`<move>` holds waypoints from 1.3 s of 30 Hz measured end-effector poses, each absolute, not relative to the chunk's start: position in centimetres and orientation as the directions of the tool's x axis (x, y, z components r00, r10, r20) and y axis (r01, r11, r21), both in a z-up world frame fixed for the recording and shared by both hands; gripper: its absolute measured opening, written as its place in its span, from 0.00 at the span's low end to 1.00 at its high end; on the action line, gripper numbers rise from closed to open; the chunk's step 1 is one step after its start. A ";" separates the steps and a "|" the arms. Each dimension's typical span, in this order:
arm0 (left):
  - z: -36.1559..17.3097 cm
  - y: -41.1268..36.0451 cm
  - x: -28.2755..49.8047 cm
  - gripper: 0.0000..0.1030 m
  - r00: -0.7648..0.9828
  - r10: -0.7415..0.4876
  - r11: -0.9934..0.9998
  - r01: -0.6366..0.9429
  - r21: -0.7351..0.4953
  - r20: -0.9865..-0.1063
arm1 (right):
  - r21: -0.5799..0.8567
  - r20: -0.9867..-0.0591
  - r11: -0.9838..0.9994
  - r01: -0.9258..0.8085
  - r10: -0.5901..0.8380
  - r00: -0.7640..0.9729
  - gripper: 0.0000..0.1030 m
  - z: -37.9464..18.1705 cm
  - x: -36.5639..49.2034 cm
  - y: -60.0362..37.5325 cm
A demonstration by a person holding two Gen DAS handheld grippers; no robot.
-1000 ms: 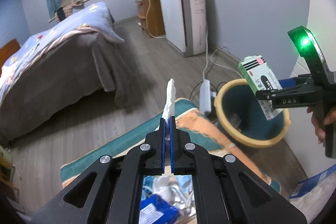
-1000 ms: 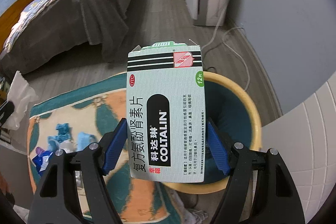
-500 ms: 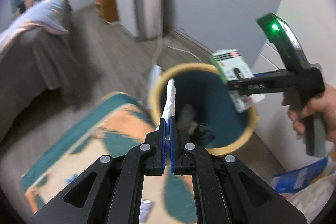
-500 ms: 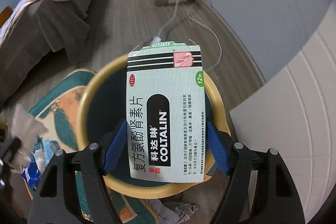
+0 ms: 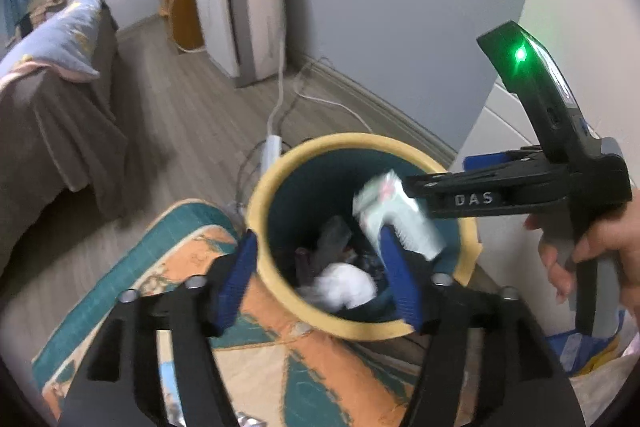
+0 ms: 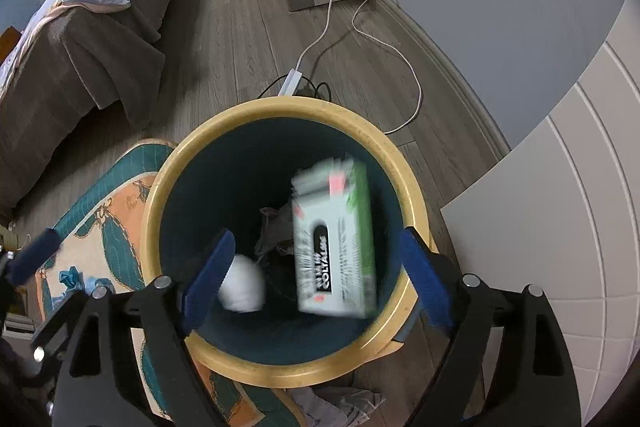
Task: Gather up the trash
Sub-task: 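Carry both items over the bin and open both tools to drop them, then move both tools back over the cushion of trash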
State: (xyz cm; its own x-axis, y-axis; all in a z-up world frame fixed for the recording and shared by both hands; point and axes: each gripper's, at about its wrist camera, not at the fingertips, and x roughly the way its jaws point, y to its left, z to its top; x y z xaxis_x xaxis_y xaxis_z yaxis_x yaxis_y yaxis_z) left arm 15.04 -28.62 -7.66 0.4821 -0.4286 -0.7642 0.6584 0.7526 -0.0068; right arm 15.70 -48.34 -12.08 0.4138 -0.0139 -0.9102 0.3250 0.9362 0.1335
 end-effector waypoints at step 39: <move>-2.3 3.7 7.4 0.95 0.704 -0.113 0.991 0.129 -0.031 -0.701 | 0.130 -0.891 0.991 0.025 0.106 0.441 0.94 -7.2 11.5 -21.1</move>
State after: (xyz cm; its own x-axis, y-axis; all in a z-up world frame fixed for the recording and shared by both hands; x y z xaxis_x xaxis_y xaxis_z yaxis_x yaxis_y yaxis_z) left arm 7.37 3.73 -2.33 0.7043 -0.1134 -0.7008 0.1286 0.9912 -0.0311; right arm 11.53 -21.06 -7.17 0.4407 0.1061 -0.8914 0.0252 0.9911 0.1304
